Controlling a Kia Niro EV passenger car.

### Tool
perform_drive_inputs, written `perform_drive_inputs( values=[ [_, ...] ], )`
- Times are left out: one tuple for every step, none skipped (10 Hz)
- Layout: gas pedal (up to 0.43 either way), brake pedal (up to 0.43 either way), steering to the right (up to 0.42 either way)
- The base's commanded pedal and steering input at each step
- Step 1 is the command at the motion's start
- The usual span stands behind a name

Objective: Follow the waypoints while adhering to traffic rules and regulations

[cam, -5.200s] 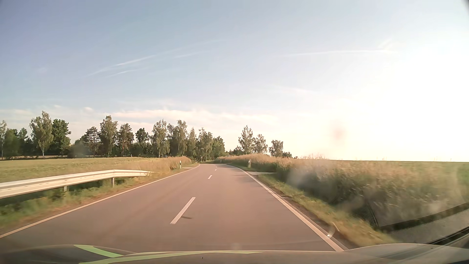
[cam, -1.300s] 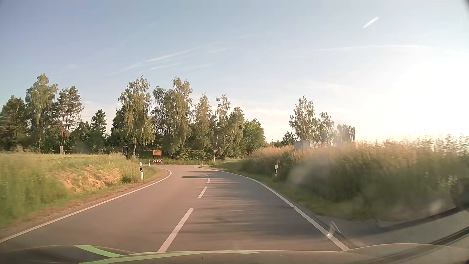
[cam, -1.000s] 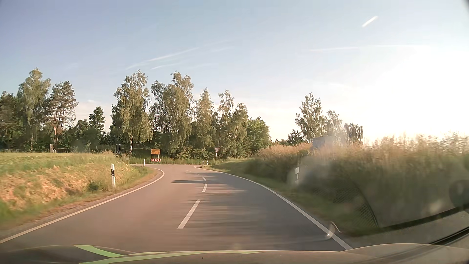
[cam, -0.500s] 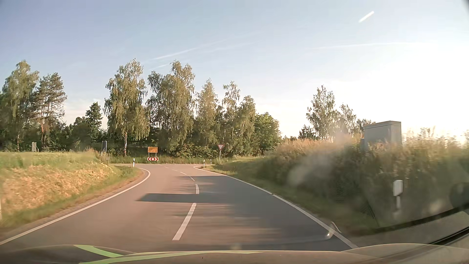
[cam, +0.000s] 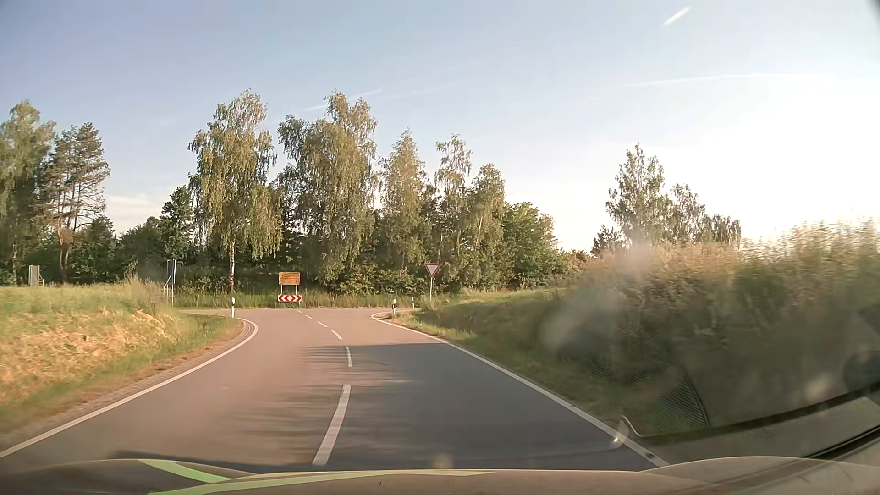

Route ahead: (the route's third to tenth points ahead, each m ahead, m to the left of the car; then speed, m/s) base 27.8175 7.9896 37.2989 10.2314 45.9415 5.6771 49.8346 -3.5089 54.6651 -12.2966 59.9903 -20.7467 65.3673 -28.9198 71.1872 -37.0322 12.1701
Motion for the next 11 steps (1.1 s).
perform_drive_inputs(
  values=[
    [0.0,0.207,-0.047],
    [0.0,0.207,-0.05],
    [0.0,0.207,-0.053],
    [0.0,0.207,-0.058],
    [0.0,0.207,-0.061],
    [0.0,0.207,-0.062],
    [0.0,0.207,-0.062],
    [0.0,0.207,-0.064],
    [0.0,0.213,-0.065],
    [0.0,0.213,-0.066],
    [0.0,0.213,-0.066]
  ],
)
